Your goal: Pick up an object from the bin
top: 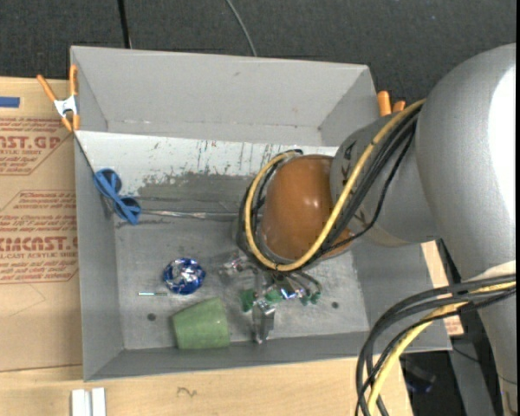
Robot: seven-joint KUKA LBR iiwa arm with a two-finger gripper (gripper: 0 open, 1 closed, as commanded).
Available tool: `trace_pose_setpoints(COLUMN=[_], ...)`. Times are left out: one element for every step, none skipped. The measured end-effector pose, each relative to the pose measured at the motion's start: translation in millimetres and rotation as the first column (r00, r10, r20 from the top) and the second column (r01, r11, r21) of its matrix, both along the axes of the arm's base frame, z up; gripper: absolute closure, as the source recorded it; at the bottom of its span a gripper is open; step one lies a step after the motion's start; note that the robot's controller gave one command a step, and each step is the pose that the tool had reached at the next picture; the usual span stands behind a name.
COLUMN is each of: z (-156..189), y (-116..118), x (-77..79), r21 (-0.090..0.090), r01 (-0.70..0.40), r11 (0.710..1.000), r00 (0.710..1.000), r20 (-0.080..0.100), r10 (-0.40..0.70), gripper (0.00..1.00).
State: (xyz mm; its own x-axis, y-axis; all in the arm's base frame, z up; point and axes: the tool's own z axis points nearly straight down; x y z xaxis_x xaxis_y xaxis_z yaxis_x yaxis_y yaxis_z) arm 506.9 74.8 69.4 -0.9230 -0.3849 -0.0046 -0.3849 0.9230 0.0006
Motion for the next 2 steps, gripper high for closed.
trace_pose_setpoints(z=[26.5,1.6], y=[-96.7,-27.9], x=[-8.5,-6.5], r21=[-0.005,-0.002], r01=[-0.120,-0.275], r11=[0.993,0.961], r00=[0.993,0.961], r20=[-0.003,0.003], r10=[0.120,0.275], gripper=[0.00,0.00])
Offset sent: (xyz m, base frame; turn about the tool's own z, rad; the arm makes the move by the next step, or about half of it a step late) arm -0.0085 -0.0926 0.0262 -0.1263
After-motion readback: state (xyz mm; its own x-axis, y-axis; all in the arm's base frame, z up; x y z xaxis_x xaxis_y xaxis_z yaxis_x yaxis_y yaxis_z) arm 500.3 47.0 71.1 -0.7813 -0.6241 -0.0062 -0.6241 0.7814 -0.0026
